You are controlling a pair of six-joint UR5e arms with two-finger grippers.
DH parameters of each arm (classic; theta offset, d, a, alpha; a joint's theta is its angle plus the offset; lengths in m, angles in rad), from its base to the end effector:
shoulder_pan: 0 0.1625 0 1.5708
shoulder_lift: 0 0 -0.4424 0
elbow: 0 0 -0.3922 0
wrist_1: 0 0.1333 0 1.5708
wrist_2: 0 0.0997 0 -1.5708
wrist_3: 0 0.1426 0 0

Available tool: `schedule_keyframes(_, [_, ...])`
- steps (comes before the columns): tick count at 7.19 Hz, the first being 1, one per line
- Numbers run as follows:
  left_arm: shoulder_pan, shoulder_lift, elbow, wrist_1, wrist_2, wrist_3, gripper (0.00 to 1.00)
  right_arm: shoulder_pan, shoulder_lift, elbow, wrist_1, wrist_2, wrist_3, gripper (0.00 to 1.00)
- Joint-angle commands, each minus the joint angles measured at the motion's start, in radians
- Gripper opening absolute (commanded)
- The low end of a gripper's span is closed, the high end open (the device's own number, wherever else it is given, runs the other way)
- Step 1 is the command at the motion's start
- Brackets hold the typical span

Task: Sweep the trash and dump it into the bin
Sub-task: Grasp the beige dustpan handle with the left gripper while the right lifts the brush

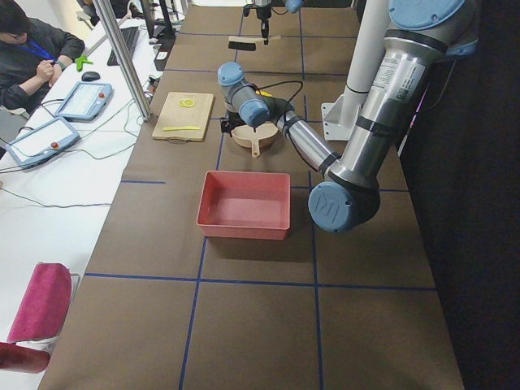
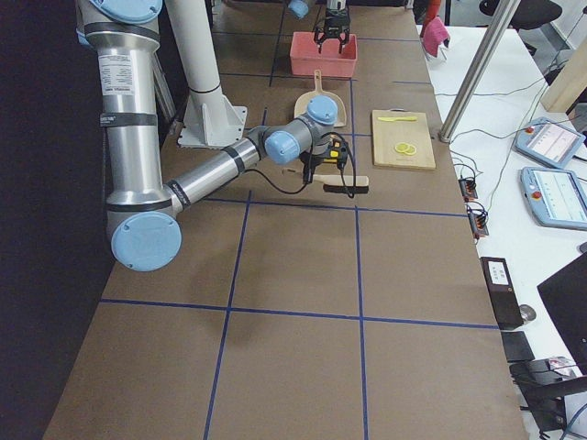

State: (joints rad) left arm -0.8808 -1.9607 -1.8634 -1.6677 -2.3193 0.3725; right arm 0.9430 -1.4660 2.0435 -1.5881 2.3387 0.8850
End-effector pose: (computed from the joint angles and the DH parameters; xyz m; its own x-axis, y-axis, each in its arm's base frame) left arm 0.3647 -0.4988 0.3286 0.0780 0.9777 -0.1951 -0.5166 0.2070 0.8308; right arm -0.2741 -0.4360 0.4223 0.6165 0.0738 0.7839 0.0323 0.9924 -0.1189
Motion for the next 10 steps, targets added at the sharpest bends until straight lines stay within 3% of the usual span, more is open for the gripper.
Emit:
schedule_keyframes(1, [0.118,-0.059,0.056,0.000,0.144,0.009,1.00,-0.024,0.122,-0.003,-0.137,-0.009,0.003,0.00])
schedule_keyframes(2, [0.124,-0.072,0.075,-0.001,0.208,0.012,1.00,-0.027,0.128,-0.005,-0.138,-0.007,0.005,0.00])
schedule_keyframes(5, [0.143,-0.102,0.148,-0.007,0.213,0.013,1.00,-0.038,0.145,-0.008,-0.138,-0.007,0.006,0.00])
schedule_keyframes(10, [0.219,-0.086,0.151,-0.003,0.225,-0.001,1.00,-0.043,0.150,-0.009,-0.136,-0.004,0.009,0.00])
